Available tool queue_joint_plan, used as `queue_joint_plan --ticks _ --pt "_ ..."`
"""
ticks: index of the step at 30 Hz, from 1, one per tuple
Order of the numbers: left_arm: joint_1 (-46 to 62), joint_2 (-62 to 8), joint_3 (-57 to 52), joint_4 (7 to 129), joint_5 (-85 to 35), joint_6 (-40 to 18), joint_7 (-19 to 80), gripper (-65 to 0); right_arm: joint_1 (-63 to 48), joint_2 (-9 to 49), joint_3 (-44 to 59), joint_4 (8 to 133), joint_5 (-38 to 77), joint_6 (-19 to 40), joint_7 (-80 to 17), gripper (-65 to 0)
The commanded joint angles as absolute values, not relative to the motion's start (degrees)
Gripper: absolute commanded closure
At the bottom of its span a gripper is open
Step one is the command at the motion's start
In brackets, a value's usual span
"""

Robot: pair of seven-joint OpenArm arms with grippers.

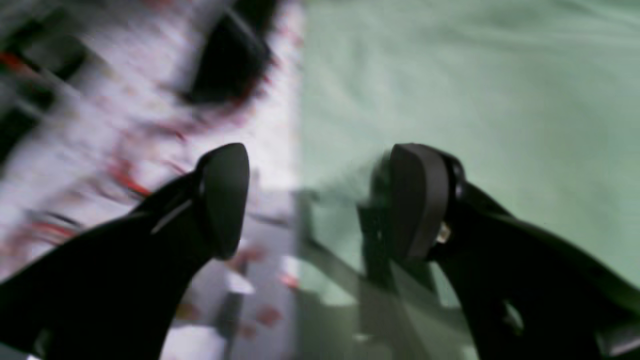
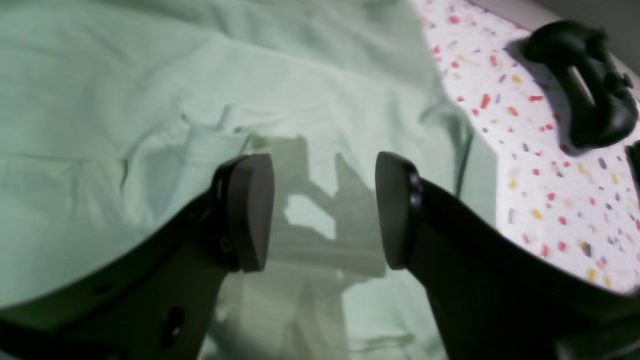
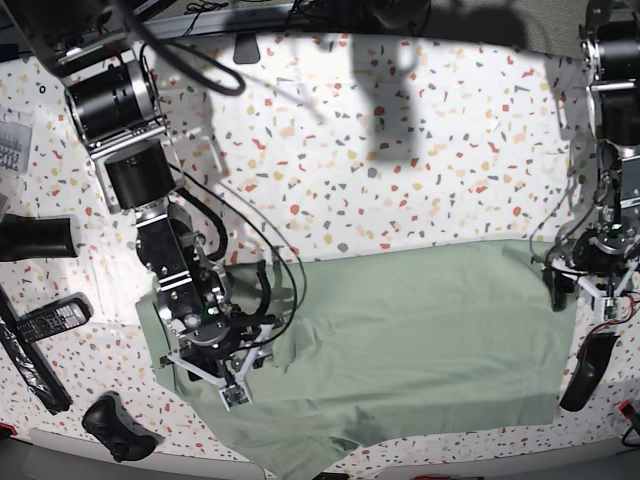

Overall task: Fold the T-shirt properly
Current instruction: 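Close both grippers on the shirt's shoulder edges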

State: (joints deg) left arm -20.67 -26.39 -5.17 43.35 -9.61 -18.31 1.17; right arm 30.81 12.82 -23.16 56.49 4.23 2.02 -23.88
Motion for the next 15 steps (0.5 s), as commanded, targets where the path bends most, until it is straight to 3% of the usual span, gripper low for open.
queue_joint_plan --ticks 1,7,15 --pt "-22.28 -27.49 -5.41 44.23 -12.25 -19.92 -0.05 -40.2 32.71 13.02 -22.83 55.79 4.67 2.66 -22.24 -31.8" --pt "-21.78 -27.46 -5.41 45.30 -20.01 -27.27 1.39 -40.1 32.69 13.02 -20.86 43.35 6.50 6.90 -19.00 -31.8" --pt "-20.47 -25.36 -5.41 46.70 -21.12 -24.64 14.31 -40.1 32.51 12.97 -10.85 38.44 6.63 13.54 -19.27 -31.8"
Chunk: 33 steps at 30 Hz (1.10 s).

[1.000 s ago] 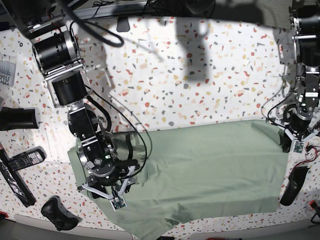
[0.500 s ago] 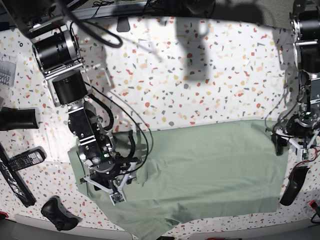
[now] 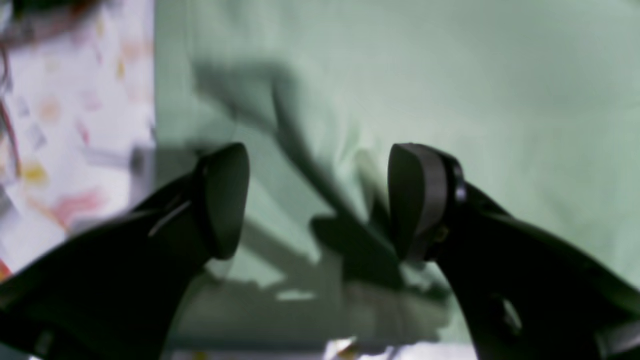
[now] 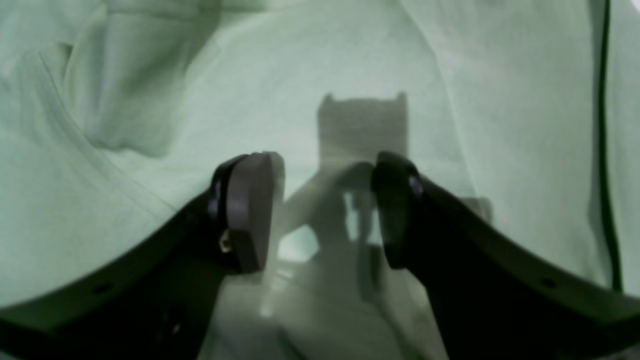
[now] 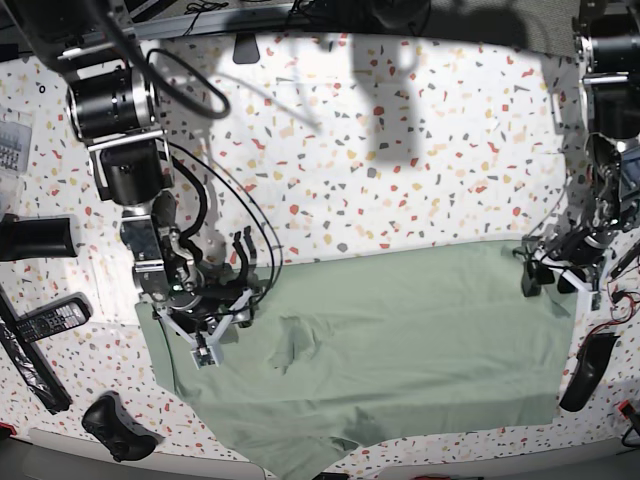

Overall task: Fold the T-shirt properly
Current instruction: 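Close both grippers on the shirt's shoulder edges, then lift and drag the shirt toward the robot base with both grippers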

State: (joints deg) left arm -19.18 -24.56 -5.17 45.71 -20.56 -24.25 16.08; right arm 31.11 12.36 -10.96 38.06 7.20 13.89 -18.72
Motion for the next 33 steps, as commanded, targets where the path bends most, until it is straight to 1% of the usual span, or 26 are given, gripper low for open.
queue_joint_plan --ticks 1,3,6,8,11,13,16,20,23,28,33 --pt "-20.45 -25.08 -5.41 46.70 -21.10 -24.67 16.86 -40.1 32.51 12.99 -9.82 38.44 6.72 14.02 -19.81 -31.8" --pt "-20.23 -24.67 -5.41 46.70 -21.10 -23.03 19.16 -40.1 32.51 12.99 -8.25 38.44 6.68 15.33 -20.71 -31.8" --pt "-19.84 -24.49 -5.41 46.70 -20.86 -16.88 20.10 -40.1 32.21 12.99 -7.75 38.46 6.66 16.69 -21.76 -31.8" --pt "-19.81 -24.49 -5.41 46.70 -18.74 -15.59 22.04 -39.9 31.59 12.95 -7.79 38.52 6.68 17.87 -22.13 -31.8" --pt "-19.00 -24.64 -5.41 46.89 -17.54 -15.62 24.88 -39.9 29.61 12.86 -7.90 39.27 6.68 19.09 -22.39 -31.8" --pt "-17.21 -24.75 -5.41 48.10 -17.69 -15.64 24.82 -39.9 27.51 12.86 -7.90 40.58 7.11 19.18 -23.16 -31.8" --pt "-13.02 -24.77 -5.41 52.56 -18.31 -15.90 24.84 -39.9 23.24 13.02 -7.88 43.75 9.72 19.18 -24.12 -31.8" --pt "-6.37 -24.80 -5.41 60.38 -18.26 -15.86 24.75 -39.9 16.64 13.02 -7.88 50.70 9.65 19.16 -24.67 -31.8" --pt "-3.36 -24.77 -5.41 64.31 -18.22 -15.81 23.77 -39.9 12.29 13.02 -7.88 56.51 9.69 19.16 -25.30 -31.8" --pt "-3.03 -24.80 -5.41 65.32 -18.00 -15.81 24.53 -39.9 8.49 12.99 -7.88 62.65 9.72 19.14 -27.31 -31.8" --pt "-2.98 -24.80 -5.41 65.32 -18.02 -15.79 27.27 -39.9 7.40 13.02 -7.84 64.18 12.08 19.14 -29.08 -31.8"
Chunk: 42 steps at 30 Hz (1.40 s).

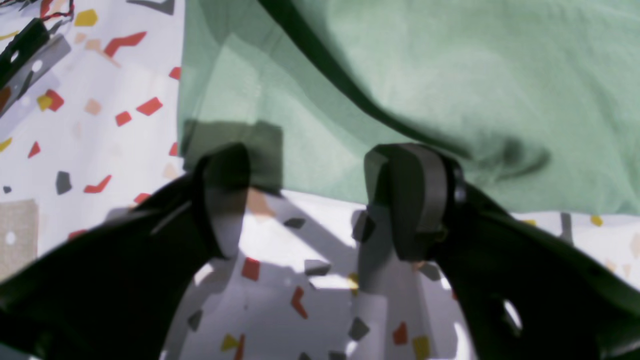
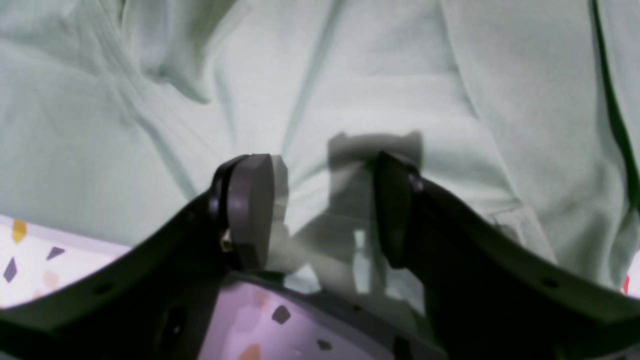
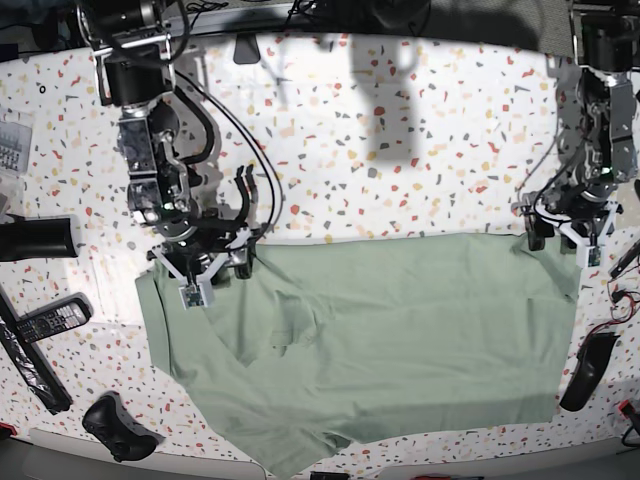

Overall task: Fold the T-shirt properly
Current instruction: 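Lift and drag the shirt toward the robot base with both grippers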

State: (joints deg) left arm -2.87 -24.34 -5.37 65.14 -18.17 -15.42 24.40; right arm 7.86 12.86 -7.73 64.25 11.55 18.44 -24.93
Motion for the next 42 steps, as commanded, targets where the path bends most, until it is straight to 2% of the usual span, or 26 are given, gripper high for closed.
queue_joint_plan --ticks 1,4,11,16,20,27,34,38,42 --pt "-2.98 -24.82 -5.43 65.32 -18.00 -15.79 27.20 -39.9 7.42 13.02 -7.84 64.18 12.05 19.14 -29.23 -31.8" --pt "-3.01 -24.80 -5.58 65.87 -17.85 -15.35 27.79 -39.6 7.42 13.02 -7.84 64.18 12.05 19.14 -29.95 -31.8" --pt "-0.21 -24.77 -5.56 72.95 -10.41 -9.76 31.44 -39.5 4.32 13.04 -7.84 65.76 12.05 20.73 -30.89 -31.7" --pt "5.28 -24.80 -5.58 82.94 -10.37 -8.21 33.54 -39.5 -1.19 13.02 -7.29 71.94 12.08 21.08 -30.98 -31.7" --pt "9.19 -24.80 -5.58 87.77 -5.87 -5.34 34.74 -39.5 -7.01 13.02 -4.19 78.08 12.10 21.08 -31.40 -31.7" --pt "13.06 -24.77 -5.58 88.84 -4.05 -4.29 34.68 -39.5 -16.99 13.02 4.21 87.48 12.29 21.08 -31.05 -31.7" --pt "14.02 -24.80 -5.58 89.12 -4.05 -4.27 35.38 -39.5 -22.79 13.06 7.99 94.35 12.27 21.08 -30.68 -31.7" --pt "13.39 -24.77 -5.58 91.79 -4.08 -4.25 32.32 -39.5 -22.09 13.02 8.23 98.87 12.75 21.02 -27.86 -31.7" --pt "10.63 -24.80 -5.58 93.25 -4.05 -4.27 32.80 -39.5 -16.19 12.97 8.23 100.49 15.75 20.99 -28.62 -31.7"
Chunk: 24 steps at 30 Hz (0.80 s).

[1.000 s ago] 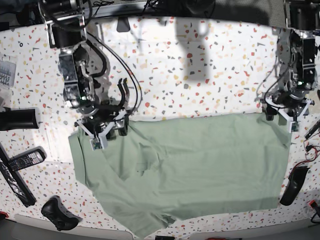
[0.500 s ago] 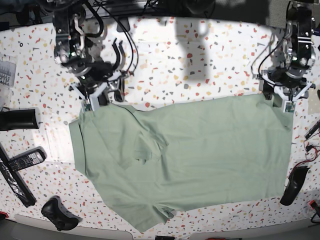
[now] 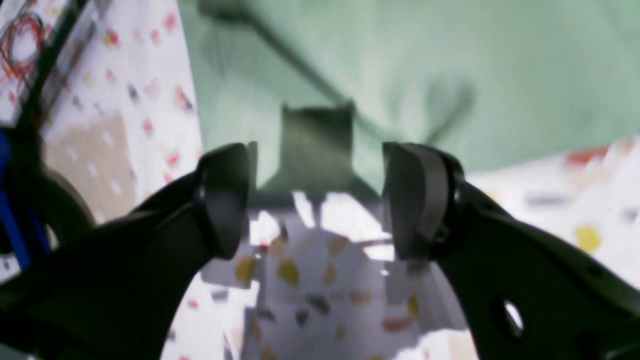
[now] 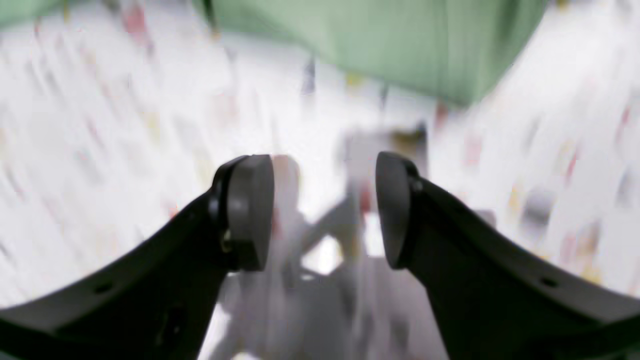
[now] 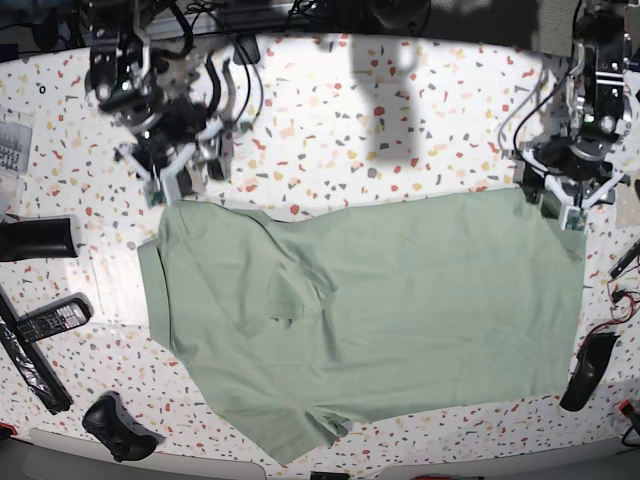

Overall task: Fold the T-shirt properly
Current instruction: 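Lift and drag the shirt toward the robot base with both grippers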

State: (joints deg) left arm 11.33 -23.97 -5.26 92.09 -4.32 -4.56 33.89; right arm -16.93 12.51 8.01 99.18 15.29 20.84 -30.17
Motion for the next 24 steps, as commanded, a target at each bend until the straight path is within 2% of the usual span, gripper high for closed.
queue_joint_plan --ticks 1,8,16,19,24 --pt "9.89 -24.80 -5.58 93.25 -4.05 -4.27 33.01 -39.5 -14.35 12.82 8.23 100.49 16.32 20.99 -29.08 -31.7" --pt "5.21 -24.77 -5.56 91.70 -4.80 -4.27 31.11 -39.5 -3.25 12.82 8.19 98.15 16.73 20.99 -31.88 -31.7" --pt "0.67 -24.77 -5.56 78.13 -4.73 -4.34 29.67 -39.5 6.00 12.82 8.19 78.67 15.64 21.10 -32.16 -31.7" --pt "0.43 -24.80 -5.56 74.85 -4.47 -4.36 29.89 -39.5 7.81 12.69 8.19 72.31 12.45 23.00 -32.08 -31.7" --pt "3.01 -24.82 -5.56 75.16 -4.51 -4.32 31.48 -39.5 5.87 13.47 8.21 72.12 11.51 23.68 -32.80 -31.7"
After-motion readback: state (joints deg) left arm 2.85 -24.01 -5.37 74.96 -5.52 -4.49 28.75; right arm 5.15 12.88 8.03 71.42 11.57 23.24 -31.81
